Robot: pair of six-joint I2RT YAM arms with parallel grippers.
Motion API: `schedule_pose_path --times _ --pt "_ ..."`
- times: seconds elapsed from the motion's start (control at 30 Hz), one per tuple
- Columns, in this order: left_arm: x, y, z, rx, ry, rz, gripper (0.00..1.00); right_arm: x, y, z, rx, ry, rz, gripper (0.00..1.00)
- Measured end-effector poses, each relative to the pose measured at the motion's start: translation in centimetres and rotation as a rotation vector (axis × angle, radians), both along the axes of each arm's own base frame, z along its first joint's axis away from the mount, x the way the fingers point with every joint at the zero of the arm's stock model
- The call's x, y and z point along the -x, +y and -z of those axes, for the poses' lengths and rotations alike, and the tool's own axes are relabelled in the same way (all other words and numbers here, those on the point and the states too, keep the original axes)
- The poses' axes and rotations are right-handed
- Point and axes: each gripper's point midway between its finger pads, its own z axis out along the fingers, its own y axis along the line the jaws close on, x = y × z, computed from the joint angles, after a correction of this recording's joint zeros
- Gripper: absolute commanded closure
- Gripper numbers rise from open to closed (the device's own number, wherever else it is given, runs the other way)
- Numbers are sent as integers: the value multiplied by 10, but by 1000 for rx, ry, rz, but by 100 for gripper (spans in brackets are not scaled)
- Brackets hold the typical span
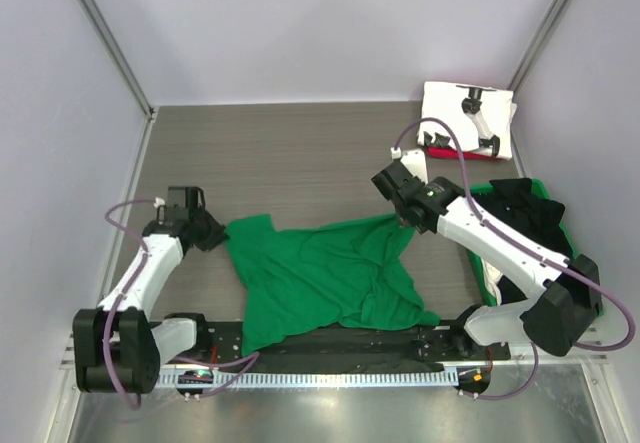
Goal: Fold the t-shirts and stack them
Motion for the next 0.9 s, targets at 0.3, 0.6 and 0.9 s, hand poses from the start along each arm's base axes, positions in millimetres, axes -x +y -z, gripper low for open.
schedule_pose_path --times 0.3,0.6,0.9 --pt "-52 9 -235 -109 -520 71 100 -34 24 -128 -144 -254 -116 99" --pt "-4 14 -387 -237 -820 149 100 20 18 -273 -404 -577 -367 99" --pt "117 15 -514 -292 -1268 135 100 111 -5 -358 -618 -828 -613 99"
